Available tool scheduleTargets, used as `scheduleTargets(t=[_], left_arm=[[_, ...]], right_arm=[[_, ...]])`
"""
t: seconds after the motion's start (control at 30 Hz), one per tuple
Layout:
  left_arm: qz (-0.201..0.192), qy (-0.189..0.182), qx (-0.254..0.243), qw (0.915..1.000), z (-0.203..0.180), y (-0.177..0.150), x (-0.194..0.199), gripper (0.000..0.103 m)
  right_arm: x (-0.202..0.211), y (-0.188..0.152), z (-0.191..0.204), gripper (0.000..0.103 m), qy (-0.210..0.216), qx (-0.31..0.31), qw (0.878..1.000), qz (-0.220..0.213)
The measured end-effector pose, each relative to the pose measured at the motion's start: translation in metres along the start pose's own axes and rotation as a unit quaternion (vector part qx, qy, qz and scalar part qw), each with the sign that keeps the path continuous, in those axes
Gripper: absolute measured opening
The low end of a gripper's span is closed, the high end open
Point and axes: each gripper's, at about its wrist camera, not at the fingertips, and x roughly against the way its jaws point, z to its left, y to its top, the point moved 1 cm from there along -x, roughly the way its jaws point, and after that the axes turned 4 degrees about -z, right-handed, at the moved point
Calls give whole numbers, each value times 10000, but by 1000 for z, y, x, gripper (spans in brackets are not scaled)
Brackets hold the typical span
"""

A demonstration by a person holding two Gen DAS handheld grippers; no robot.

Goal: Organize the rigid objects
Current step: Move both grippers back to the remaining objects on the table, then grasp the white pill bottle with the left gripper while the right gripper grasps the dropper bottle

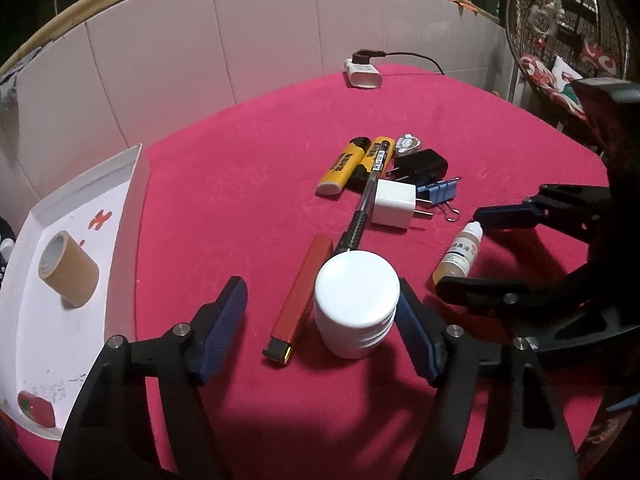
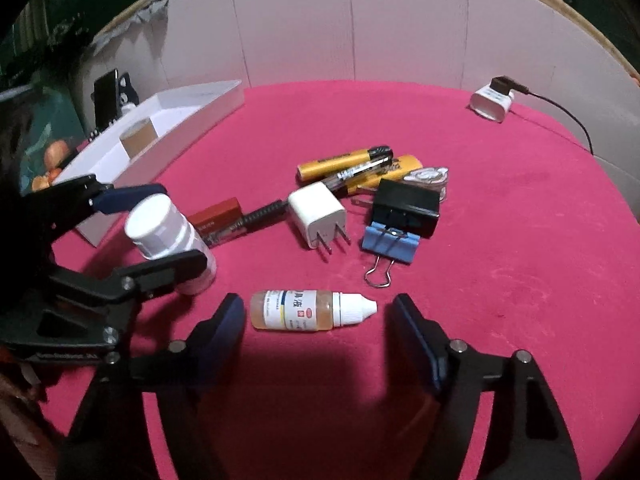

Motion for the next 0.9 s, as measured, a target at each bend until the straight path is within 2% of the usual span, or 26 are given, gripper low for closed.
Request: scheduleTargets(t=[0.03, 0.1, 0.2, 0.47, 0.7, 0.9], left_arm=[[2, -25, -13, 10000, -1, -1, 0, 68], [27, -81, -99, 9999, -5, -2, 0, 37], [-12, -70, -130, 9999, -8, -3, 3, 37], [-351, -80, 295, 9989, 5, 9, 30, 37], [-667, -7, 611, 9959, 19, 21, 59, 37], [-893, 109, 879, 9921, 38, 24, 81, 37]], right_arm=[[0, 0, 1, 66, -7, 37, 10000, -10], [0, 0, 3, 63, 18, 70, 10000, -25], [3, -2, 2, 62, 46, 39, 10000, -66], [28, 4, -4, 62, 56, -283, 9986, -446], [50, 24, 4, 62, -8, -187, 9965, -813], [60, 35, 14, 62, -29, -90, 9953, -959]])
